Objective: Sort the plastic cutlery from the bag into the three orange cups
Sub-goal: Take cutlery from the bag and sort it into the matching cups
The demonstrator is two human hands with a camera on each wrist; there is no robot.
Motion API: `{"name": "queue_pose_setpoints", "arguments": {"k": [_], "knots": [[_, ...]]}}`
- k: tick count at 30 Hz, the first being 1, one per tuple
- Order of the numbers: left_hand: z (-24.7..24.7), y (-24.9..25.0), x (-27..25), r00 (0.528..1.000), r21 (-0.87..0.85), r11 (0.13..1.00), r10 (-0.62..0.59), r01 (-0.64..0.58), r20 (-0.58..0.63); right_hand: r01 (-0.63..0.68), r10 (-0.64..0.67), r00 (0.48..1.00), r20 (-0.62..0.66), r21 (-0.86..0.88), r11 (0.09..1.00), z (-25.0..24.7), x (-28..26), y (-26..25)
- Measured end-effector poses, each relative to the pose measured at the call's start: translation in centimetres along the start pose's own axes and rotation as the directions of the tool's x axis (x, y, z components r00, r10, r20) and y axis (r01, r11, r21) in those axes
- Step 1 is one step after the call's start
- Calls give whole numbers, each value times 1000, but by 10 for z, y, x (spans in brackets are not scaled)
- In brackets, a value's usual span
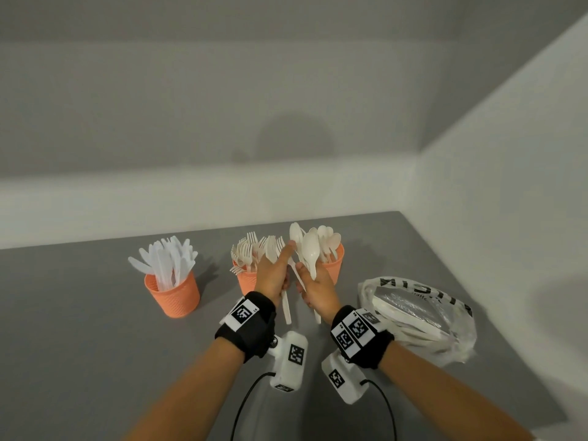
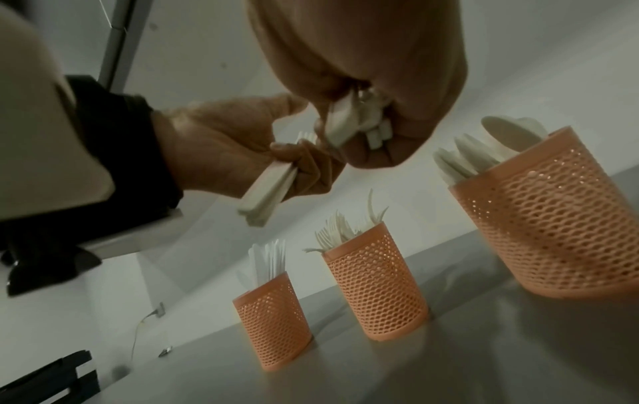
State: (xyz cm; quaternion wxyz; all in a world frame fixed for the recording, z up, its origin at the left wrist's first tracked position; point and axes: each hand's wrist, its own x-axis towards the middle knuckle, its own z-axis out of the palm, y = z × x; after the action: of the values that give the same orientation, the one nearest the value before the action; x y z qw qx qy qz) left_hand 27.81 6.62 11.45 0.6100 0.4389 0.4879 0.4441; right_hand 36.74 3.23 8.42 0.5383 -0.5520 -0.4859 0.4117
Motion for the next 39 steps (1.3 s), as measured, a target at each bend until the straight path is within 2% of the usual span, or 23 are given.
{"name": "queue_pose_setpoints", "arguments": {"k": [3,7,10,12,16,20,22,23,24,26,28,30,32,35,37,39], "knots": [[-1,-5,3,998,20,1000,3,-1,-56,-10,10,1000,10,-38,999,0,0,7],[-9,-5,15,980,-67,997,-50,38,-192,-142,142,989,32,21,990,-4,0,9],[-17,-2,23,982,-153,988,-57,29,-179,-232,226,970,88,68,970,-15,2,6],[-22,0,25,993,-127,992,-34,19,-116,-276,249,949,194,124,953,-20,1,2],[-24,5,19,996,63,997,37,-42,79,-403,293,868,401,223,888,-24,-3,-10],[-22,4,13,942,60,997,31,-54,335,-454,311,735,603,96,886,-19,-7,-16],[-20,4,11,939,96,994,15,-52,345,-466,348,688,637,21,885,-15,-9,-15],[-18,5,11,949,139,989,13,-59,314,-457,362,690,626,-9,889,-13,-10,-14],[-16,7,10,963,188,979,23,-75,268,-432,364,715,597,-33,901,-11,-10,-13],[-12,8,10,989,278,953,94,-123,117,-340,323,811,488,-57,939,-7,-10,-10],[-10,7,12,986,318,938,160,-139,-43,-250,255,902,349,-59,966,-3,-10,-10],[-9,4,12,979,317,936,187,-152,-81,-225,230,936,266,-52,973,2,-10,-10],[-8,5,10,978,329,930,197,-167,-62,-285,262,927,266,48,957,3,-8,-9],[-12,8,7,979,250,949,202,-190,-25,-472,369,861,349,282,835,-5,-3,-10],[-17,7,8,986,198,969,160,-148,-47,-525,380,835,398,366,768,-11,-1,-11],[-22,4,9,992,157,984,96,-83,-78,-538,373,826,423,394,745,-15,-1,-11]]}}
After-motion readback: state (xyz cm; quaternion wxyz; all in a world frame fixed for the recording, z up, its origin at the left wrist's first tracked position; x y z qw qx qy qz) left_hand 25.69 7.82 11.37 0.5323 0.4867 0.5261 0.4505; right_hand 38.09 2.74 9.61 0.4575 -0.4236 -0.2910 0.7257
